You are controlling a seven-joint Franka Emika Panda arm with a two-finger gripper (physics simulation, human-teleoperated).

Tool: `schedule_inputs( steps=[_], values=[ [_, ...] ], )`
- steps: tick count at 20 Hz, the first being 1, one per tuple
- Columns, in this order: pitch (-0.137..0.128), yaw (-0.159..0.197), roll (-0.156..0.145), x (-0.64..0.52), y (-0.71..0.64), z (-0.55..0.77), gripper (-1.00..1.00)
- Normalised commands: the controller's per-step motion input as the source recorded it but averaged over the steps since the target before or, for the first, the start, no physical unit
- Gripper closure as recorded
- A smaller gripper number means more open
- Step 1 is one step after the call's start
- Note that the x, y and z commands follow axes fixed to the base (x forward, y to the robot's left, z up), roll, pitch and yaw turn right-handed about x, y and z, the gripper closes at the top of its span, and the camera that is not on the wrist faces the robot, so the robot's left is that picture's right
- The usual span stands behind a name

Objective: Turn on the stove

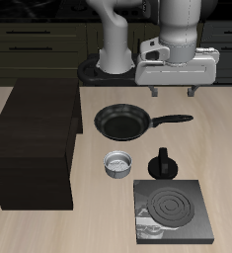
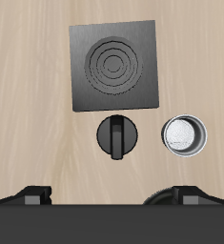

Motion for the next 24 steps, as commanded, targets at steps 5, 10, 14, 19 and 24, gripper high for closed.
schedule_inputs(
  steps=[5, 10, 14, 19, 24],
  values=[
    [-0.020, 0.000, 0.010, -0.07, 0.08, -0.17, -1.00],
    [0.001, -0.004, -0.006, 0.02, -0.03, -0.16, -1.00],
    [0.000, -0.005, -0.009, 0.05, -0.04, -0.14, -1.00],
    [-0.005, 0.001, -0.005, -0.02, -0.01, -0.26, -1.00],
    [0.016, -0.018, 0.023, -0.07, 0.07, -0.25, -1.00]
  ],
)
